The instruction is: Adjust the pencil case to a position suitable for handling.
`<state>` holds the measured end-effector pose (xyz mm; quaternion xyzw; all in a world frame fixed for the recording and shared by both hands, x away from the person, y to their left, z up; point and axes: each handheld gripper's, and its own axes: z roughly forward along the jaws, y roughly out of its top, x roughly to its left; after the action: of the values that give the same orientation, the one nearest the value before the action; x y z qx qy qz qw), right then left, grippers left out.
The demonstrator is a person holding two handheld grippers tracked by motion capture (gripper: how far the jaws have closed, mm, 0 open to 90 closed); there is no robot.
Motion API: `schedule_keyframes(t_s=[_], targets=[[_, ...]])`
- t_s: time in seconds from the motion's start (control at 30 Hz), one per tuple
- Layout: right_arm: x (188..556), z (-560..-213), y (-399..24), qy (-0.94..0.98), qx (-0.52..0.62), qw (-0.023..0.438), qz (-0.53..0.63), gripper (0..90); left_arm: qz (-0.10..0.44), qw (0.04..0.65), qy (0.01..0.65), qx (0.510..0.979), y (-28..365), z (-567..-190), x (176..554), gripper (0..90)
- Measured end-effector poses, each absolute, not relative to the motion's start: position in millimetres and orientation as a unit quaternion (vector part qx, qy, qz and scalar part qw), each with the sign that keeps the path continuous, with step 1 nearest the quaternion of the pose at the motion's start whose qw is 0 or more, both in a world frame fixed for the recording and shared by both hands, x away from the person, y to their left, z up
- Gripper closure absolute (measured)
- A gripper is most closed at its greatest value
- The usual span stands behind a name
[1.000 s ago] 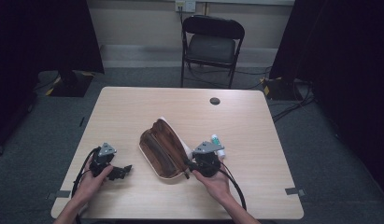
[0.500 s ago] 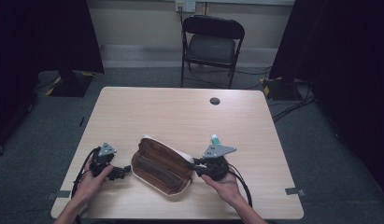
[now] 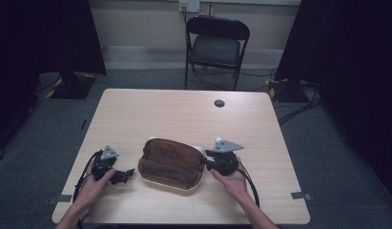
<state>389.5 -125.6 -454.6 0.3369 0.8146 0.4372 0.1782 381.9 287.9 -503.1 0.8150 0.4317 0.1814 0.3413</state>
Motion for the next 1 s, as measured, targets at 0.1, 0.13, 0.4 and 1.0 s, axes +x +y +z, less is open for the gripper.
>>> schedule_keyframes(t_s=[0.1,0.13,0.4,1.0], targets=[[389,-456,-129,0.81,0.35,0.184,0.432,61.1,0.181,0.341,0.432,0.815,288,-503,382,0.0],[390,-457,-129,0.809,0.352,0.186,0.432,62.1,0.182,0.341,0.432,0.815,288,-503,382,0.0],[399,-461,-138,0.795,0.387,0.204,0.421,73.7,0.182,0.341,0.431,0.815,288,-503,382,0.0],[442,-463,-109,0.791,0.38,0.181,0.445,81.8,0.182,0.34,0.43,0.816,288,-503,382,0.0]])
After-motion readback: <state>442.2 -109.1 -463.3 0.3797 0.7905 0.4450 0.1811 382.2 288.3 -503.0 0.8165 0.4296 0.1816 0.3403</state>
